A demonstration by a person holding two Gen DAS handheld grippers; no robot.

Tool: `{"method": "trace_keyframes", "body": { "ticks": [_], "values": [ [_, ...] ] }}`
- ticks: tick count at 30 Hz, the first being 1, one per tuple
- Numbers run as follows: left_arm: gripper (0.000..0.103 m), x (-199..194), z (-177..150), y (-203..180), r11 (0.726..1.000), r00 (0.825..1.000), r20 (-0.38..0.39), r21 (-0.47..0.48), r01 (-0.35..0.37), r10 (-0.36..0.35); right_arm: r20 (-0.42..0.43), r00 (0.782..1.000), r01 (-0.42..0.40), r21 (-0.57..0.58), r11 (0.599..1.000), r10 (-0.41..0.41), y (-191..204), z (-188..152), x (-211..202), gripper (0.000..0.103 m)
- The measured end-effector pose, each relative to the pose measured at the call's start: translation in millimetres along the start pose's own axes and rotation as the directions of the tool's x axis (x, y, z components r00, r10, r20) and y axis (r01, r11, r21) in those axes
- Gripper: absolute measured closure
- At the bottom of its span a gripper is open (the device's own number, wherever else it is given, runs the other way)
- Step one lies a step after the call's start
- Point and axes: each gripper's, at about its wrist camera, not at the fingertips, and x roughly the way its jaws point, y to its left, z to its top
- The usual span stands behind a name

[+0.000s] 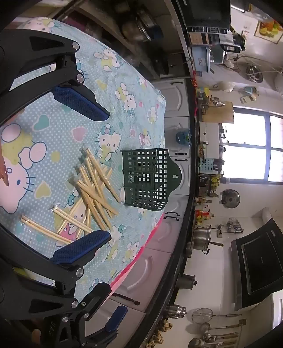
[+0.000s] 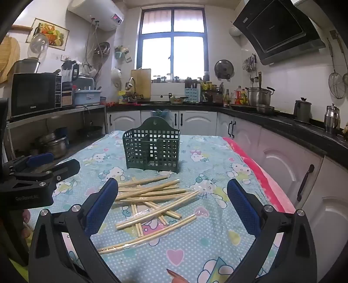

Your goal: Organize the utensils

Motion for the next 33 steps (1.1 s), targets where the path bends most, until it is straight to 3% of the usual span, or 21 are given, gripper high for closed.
{"method": "trace_keyframes", "body": {
  "ticks": [33],
  "values": [
    [0.010,-2.1,2.0,0.9,1.000,1.000,0.007,0.002,0.001,-0.001,-0.003,1.000,0.002,0.013,1.000,-0.002,-2.7,0.0,0.7,0.006]
  ]
}}
